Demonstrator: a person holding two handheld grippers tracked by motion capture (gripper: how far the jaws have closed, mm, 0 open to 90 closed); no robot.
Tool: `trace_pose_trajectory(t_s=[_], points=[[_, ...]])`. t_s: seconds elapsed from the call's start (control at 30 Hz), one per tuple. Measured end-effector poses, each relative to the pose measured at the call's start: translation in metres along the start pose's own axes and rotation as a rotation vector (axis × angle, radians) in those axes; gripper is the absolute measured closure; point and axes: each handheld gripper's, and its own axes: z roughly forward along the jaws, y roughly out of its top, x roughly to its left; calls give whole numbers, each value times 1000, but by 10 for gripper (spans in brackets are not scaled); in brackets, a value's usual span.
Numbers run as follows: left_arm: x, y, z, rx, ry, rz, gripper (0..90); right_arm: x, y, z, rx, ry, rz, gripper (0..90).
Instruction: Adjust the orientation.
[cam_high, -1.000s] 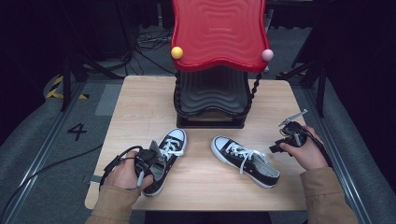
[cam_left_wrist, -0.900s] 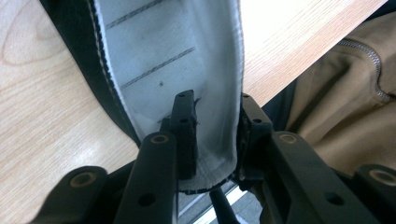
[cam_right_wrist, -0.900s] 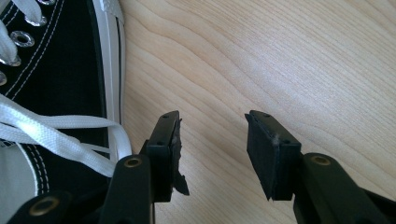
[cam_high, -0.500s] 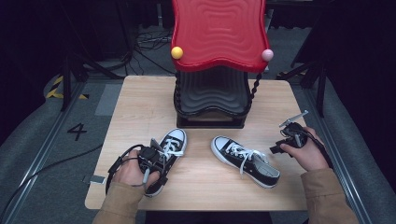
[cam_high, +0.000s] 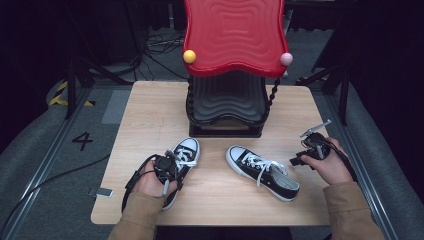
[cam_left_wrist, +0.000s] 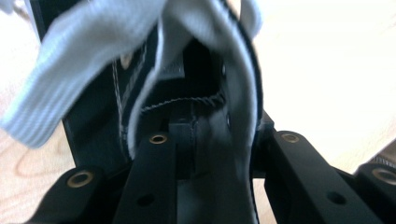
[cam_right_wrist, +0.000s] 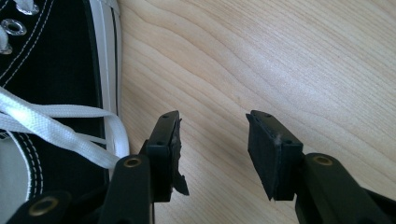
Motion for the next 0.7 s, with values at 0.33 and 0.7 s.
trace_pose_trajectory(t_s=[0.33, 0.7], points=[[2, 11, 7, -203, 28, -87, 727, -1, -6, 1, 3, -4, 9, 546], [1, 20, 12, -192, 65, -97, 713, -2, -13, 0, 9, -7, 28, 546]])
